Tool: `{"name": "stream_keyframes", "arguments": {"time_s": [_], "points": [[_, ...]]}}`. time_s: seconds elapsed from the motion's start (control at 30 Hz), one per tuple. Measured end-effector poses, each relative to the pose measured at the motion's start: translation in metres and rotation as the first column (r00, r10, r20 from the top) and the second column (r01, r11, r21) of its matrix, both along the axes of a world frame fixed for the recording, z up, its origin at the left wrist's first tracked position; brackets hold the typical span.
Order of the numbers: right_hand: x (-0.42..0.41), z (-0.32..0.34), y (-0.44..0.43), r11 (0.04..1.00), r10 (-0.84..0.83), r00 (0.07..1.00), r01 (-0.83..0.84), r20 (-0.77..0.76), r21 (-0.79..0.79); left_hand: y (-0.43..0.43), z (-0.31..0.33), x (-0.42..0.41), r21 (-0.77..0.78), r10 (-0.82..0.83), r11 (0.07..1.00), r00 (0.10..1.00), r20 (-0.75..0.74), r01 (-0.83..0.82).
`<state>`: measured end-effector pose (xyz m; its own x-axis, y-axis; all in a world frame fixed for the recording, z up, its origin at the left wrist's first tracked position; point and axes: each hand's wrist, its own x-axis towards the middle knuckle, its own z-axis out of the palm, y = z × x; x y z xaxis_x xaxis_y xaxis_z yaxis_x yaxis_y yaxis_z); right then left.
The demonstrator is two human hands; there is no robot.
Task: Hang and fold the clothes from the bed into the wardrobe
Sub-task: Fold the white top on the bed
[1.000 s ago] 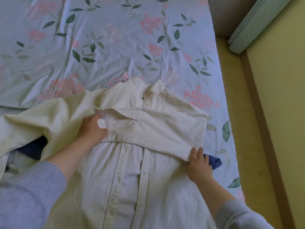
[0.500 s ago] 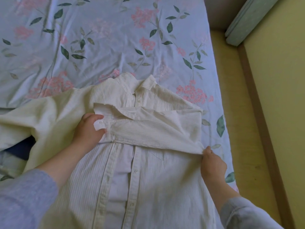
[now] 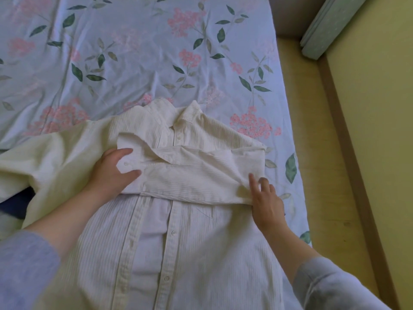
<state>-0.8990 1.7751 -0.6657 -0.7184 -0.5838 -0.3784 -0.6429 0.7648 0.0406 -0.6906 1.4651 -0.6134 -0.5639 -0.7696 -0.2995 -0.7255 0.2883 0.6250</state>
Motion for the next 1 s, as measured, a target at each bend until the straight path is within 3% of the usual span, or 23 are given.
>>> {"name": "stream_keyframes", "arguments": {"time_s": [0.07, 0.17, 0.3, 0.4, 0.47, 0.57, 0.63, 0.7, 0.87, 1.0], "points": [[-0.008, 0.001, 0.007, 0.994, 0.097, 0.994, -0.099, 0.039, 0.047, -0.001, 0.006, -0.009, -0.077, -0.016, 0.997, 0.999, -0.042, 0.013], [-0.007, 0.001, 0.013, 0.986, 0.073, 0.994, -0.084, 0.081, 0.141, 0.002, 0.006, -0.009, -0.114, -0.067, 0.992, 0.997, -0.048, 0.062], [0.005, 0.003, 0.002, 0.971, -0.051, 0.974, -0.003, 0.220, 0.238, 0.007, -0.005, 0.002, 0.040, -0.059, 0.998, 0.992, 0.109, 0.055], [0.005, 0.015, -0.018, 0.947, -0.171, 0.931, 0.064, 0.322, 0.316, 0.002, -0.006, 0.002, 0.103, 0.010, 0.994, 0.994, 0.105, -0.021], [0.004, 0.027, -0.040, 0.976, -0.136, 0.936, 0.070, 0.324, 0.206, -0.001, -0.002, 0.006, 0.117, 0.004, 0.993, 0.997, 0.076, -0.013], [-0.001, 0.038, -0.078, 0.992, -0.023, 0.971, 0.052, 0.238, -0.117, 0.000, 0.004, 0.015, 0.108, -0.018, 0.994, 0.999, 0.046, 0.013], [-0.008, 0.038, -0.106, 0.979, 0.025, 0.968, 0.026, 0.248, -0.202, 0.001, 0.006, 0.019, 0.079, -0.030, 0.996, 0.999, 0.019, 0.029], [-0.016, 0.034, -0.130, 0.983, 0.078, 0.957, -0.027, 0.279, -0.182, 0.002, 0.006, 0.020, 0.050, -0.054, 0.997, 0.998, -0.028, 0.055], [-0.056, 0.021, -0.149, 0.995, 0.014, 0.953, -0.043, 0.302, 0.088, 0.002, -0.001, 0.018, -0.009, -0.111, 0.994, 0.985, -0.128, 0.111], [-0.078, 0.023, -0.137, 0.976, -0.145, 0.986, 0.156, 0.081, -0.153, -0.004, -0.006, 0.014, -0.020, -0.075, 0.997, 0.986, -0.150, 0.073]]}}
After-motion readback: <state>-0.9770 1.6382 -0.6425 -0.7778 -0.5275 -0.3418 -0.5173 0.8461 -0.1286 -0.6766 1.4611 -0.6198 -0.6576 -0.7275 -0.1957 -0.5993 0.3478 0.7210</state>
